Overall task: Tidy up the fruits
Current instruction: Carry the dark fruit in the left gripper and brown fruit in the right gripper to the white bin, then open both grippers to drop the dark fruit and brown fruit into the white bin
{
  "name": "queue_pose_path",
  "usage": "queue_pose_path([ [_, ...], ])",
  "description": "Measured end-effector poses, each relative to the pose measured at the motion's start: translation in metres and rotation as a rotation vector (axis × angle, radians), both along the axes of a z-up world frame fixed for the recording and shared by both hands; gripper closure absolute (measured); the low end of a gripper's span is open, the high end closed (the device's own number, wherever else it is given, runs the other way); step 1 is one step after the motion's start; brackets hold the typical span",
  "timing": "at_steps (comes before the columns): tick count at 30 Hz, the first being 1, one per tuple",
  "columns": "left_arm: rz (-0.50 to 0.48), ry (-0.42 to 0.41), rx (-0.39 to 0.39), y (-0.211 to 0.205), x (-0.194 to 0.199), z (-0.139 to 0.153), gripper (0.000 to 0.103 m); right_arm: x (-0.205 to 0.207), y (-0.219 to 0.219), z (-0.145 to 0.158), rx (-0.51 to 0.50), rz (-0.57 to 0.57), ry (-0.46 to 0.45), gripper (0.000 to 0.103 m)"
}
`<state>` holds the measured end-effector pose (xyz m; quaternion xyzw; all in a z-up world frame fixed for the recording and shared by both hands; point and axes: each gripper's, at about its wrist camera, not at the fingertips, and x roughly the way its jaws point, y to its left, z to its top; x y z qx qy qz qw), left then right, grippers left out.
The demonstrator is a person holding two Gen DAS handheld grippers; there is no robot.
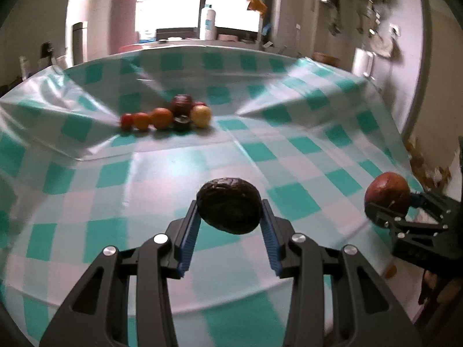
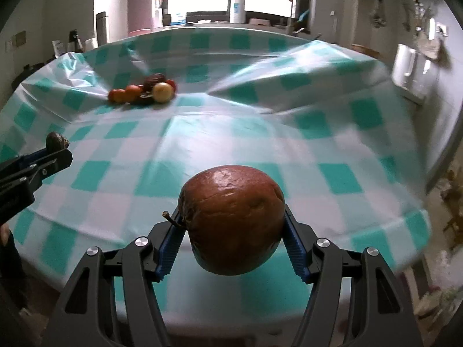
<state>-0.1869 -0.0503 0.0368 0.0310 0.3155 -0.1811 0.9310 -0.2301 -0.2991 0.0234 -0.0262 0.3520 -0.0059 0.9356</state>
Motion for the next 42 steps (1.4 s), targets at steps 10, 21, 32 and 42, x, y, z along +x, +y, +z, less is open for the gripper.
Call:
queue_pose_path([
  [10, -0.143, 0.002, 0.099, -0.061, -0.023, -0.010, 0.061, -0.049, -0.055, -0.014, -0.021, -0.119, -0.013, 0.040],
  [21, -0.321, -0.034, 0.197, -0.126, -0.058, -0.011, 0.061, -0.091, -0.108, -0.027, -0.006, -0.254, -0.017, 0.040],
  [32, -0.672, -0.077, 0.327, -0.223, -0.123, -0.035, 0.061, -0.112, -0.180, -0.081, 0.001, -0.474, 0.136, 0.040],
  [42, -0.886, 0.064, 0.533, -0.291, -0.139, -0.130, 0.061, -0.110, -0.227, -0.149, 0.089, -0.560, 0.356, 0.040],
])
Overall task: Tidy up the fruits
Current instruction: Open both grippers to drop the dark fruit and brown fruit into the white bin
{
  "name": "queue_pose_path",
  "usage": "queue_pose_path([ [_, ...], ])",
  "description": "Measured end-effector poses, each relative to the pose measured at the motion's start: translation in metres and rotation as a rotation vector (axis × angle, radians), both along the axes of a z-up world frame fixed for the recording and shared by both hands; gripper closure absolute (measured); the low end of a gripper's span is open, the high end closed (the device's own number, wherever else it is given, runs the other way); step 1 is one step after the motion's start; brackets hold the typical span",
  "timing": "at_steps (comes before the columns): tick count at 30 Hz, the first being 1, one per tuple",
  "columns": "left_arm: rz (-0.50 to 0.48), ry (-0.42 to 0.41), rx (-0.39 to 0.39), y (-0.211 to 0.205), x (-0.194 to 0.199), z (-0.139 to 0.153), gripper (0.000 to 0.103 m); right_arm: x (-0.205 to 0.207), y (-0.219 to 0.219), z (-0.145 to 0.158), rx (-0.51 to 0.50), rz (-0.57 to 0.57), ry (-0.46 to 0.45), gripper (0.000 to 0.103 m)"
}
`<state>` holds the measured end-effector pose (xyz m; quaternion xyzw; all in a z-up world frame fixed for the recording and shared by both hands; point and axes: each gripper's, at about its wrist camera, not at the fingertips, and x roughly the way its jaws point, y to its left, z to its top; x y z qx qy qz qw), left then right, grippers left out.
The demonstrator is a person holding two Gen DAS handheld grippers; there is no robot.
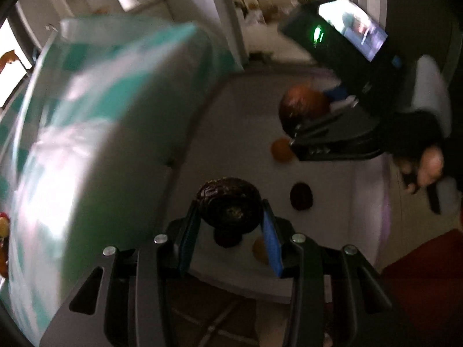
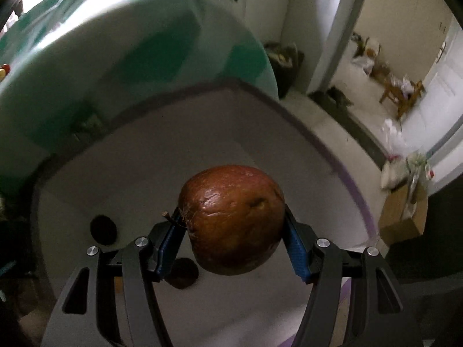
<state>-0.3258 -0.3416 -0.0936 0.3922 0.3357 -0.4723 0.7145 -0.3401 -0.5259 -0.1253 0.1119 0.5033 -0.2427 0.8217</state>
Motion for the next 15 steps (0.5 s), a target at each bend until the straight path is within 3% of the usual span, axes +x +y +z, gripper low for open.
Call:
queue_pose_path([
  [15, 0.016, 0.061, 0.185, -0.029, 0.028, -0.082, 0.061, -0.001, -0.002, -0.039, 0.028, -0.015, 0.090, 0.040],
])
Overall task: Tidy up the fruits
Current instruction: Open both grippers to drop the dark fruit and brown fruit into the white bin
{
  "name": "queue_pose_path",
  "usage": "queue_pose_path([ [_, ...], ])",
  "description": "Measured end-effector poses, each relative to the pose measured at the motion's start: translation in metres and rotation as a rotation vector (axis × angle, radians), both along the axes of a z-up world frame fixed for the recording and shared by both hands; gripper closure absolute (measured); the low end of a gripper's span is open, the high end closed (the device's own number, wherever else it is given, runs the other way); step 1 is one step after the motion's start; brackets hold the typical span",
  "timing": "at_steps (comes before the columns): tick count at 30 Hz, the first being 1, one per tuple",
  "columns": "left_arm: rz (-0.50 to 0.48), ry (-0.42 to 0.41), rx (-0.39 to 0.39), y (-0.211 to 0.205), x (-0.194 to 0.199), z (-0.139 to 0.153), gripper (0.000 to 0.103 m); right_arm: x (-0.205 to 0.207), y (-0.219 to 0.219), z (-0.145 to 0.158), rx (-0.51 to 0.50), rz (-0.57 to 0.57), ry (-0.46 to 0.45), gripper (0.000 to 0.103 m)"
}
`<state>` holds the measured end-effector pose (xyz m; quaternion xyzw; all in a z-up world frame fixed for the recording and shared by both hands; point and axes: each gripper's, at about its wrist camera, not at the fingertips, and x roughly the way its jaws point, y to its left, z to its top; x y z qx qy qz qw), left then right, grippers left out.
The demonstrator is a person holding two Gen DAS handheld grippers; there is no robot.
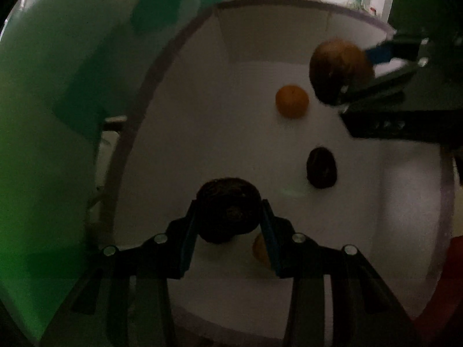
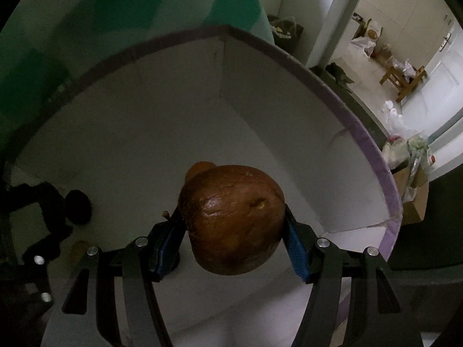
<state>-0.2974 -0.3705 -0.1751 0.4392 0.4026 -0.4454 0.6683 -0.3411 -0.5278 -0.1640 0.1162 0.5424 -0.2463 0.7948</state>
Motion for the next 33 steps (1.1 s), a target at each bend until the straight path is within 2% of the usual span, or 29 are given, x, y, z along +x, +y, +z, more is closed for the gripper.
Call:
queue_pose_path([
  [11, -0.014, 0.003, 0.057, -0.001, 0.003, -0.023, 0.059, 0.001, -0.011, -0.005, 0.018, -0.007, 0.012, 0.040],
  [13, -0.013, -0.001, 0.057, 0.000, 0.004, -0.021, 0.054, 0.002, -0.012, -0.005, 0.023, -0.009, 0.017, 0.040],
  [15, -0.010, -0.003, 0.054, 0.001, 0.008, -0.018, 0.042, 0.003, -0.013, -0.006, 0.032, -0.010, 0.024, 0.040],
  [18, -0.008, -0.011, 0.038, 0.001, 0.003, -0.020, 0.030, 0.004, -0.017, -0.008, 0.045, -0.017, 0.026, 0.040],
  [24, -0.015, -0.031, 0.034, 0.001, -0.016, -0.013, 0.018, 0.005, -0.017, -0.013, 0.066, -0.027, 0.042, 0.040],
  [25, -0.020, -0.036, 0.032, 0.002, -0.017, -0.017, 0.017, 0.005, -0.017, -0.013, 0.067, -0.026, 0.038, 0.039],
  [27, -0.033, -0.050, 0.025, 0.004, -0.022, -0.017, 0.014, 0.005, -0.016, -0.008, 0.046, -0.022, 0.020, 0.025],
  [28, -0.044, -0.062, 0.021, 0.005, -0.025, -0.016, 0.014, 0.005, -0.014, -0.007, 0.031, -0.016, 0.013, 0.023],
  [33, -0.091, -0.119, -0.030, 0.015, -0.037, 0.005, 0.014, 0.007, -0.010, -0.003, 0.009, -0.007, 0.012, 0.021],
])
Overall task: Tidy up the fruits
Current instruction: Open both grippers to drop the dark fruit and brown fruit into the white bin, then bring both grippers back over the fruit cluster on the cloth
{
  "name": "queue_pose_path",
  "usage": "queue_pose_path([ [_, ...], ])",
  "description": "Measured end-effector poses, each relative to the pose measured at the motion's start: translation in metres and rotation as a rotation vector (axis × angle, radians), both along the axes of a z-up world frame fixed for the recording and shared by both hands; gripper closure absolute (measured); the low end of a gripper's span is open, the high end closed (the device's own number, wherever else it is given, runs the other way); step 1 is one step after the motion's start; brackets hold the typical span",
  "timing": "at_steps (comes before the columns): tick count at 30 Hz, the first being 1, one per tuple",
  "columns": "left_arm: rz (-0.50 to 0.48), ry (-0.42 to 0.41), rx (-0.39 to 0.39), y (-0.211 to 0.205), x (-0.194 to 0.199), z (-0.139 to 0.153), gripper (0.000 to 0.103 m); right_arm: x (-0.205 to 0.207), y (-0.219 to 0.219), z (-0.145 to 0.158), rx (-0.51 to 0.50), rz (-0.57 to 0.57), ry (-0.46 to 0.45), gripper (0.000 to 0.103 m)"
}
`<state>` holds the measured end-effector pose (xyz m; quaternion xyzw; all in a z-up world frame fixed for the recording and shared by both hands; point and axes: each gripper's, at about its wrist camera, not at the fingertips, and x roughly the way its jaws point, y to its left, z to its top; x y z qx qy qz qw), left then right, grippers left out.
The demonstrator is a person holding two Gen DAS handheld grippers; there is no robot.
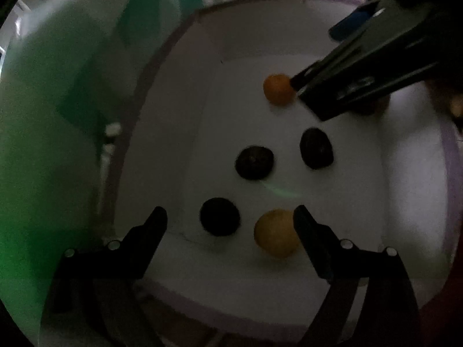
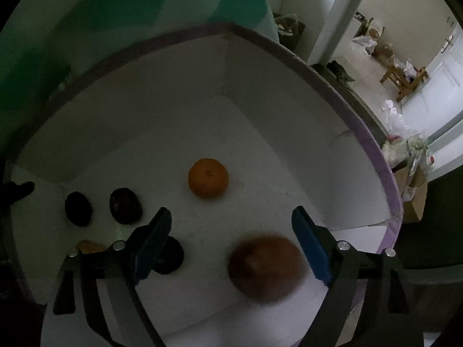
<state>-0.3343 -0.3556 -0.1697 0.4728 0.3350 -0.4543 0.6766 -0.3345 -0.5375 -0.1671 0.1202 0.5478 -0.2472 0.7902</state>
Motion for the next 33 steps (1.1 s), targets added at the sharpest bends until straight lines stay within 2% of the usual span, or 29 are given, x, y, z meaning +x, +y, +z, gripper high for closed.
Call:
queue_pose_path([
  [3, -0.007, -0.029, -0.090, 0.010, -0.006, 0.028, 0.014, -0.002, 0.000, 0.017, -0.023, -0.015, -0.055, 0.021],
  [5, -0.013, -0.023, -0.201, 0.024, -0.013, 0.057, 0.014, -0.006, 0.004, 0.032, -0.047, -0.027, -0.104, 0.021],
  [10, 0.028, -0.070, -0.461, 0.065, -0.013, 0.129, 0.008, -0.014, 0.012, 0.093, -0.085, -0.021, -0.335, 0.018],
  [12, 0.086, -0.089, -0.560, 0.086, -0.003, 0.158, 0.004, -0.013, 0.027, 0.114, -0.085, 0.024, -0.414, 0.016],
  [15, 0.228, -0.107, -0.697, 0.130, 0.027, 0.199, 0.002, -0.004, 0.059, 0.144, -0.081, 0.134, -0.510, 0.016],
  [16, 0.304, -0.118, -0.736, 0.153, 0.042, 0.211, 0.002, 0.001, 0.069, 0.152, -0.083, 0.170, -0.530, 0.016],
  [19, 0.513, -0.147, -0.802, 0.214, 0.087, 0.228, 0.002, 0.018, 0.116, 0.172, -0.100, 0.307, -0.570, 0.016],
  [22, 0.763, -0.156, -0.850, 0.288, 0.138, 0.237, 0.002, 0.042, 0.158, 0.187, -0.120, 0.453, -0.561, 0.016],
  [25, 0.955, -0.154, -0.879, 0.346, 0.179, 0.248, 0.002, 0.068, 0.203, 0.196, -0.110, 0.572, -0.558, 0.016],
  [28, 1.123, -0.151, -0.863, 0.394, 0.229, 0.248, 0.002, 0.099, 0.234, 0.203, -0.053, 0.631, -0.550, 0.016],
  [33, 1.327, -0.097, -0.837, 0.442, 0.294, 0.238, 0.002, 0.168, 0.276, 0.205, 0.004, 0.686, -0.501, 0.016],
])
